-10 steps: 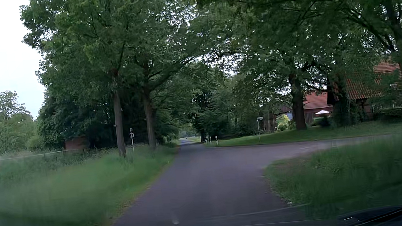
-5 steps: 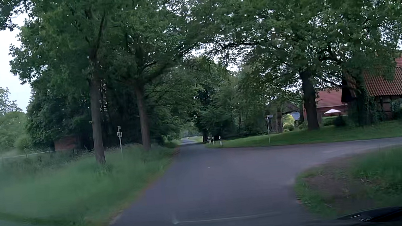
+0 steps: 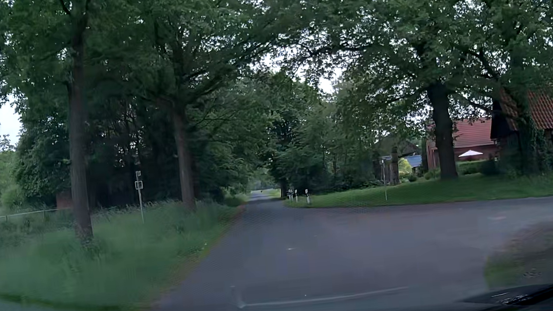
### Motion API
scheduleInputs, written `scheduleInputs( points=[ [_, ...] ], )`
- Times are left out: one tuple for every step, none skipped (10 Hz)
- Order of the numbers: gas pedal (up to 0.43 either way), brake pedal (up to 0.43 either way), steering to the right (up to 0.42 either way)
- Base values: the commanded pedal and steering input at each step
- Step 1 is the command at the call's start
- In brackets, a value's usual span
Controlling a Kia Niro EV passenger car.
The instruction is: Follow the waypoints while adhering to traffic rules and regulations
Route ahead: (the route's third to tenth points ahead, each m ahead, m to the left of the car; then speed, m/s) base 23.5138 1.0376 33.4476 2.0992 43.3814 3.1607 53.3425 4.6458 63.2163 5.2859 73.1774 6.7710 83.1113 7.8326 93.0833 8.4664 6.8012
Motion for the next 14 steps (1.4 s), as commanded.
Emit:
scheduleInputs(
  points=[
    [0.138,0.000,-0.007],
    [0.150,0.000,-0.007],
    [0.157,0.000,-0.008],
    [0.177,0.000,-0.009],
    [0.189,0.000,-0.010],
    [0.197,0.000,-0.011],
    [0.209,0.000,-0.015],
    [0.209,0.000,-0.021],
    [0.209,0.000,-0.023],
    [0.209,0.000,-0.025],
    [0.209,0.000,-0.029],
    [0.209,0.000,-0.029],
    [0.209,0.000,-0.025],
    [0.220,0.000,-0.024]
  ],
)
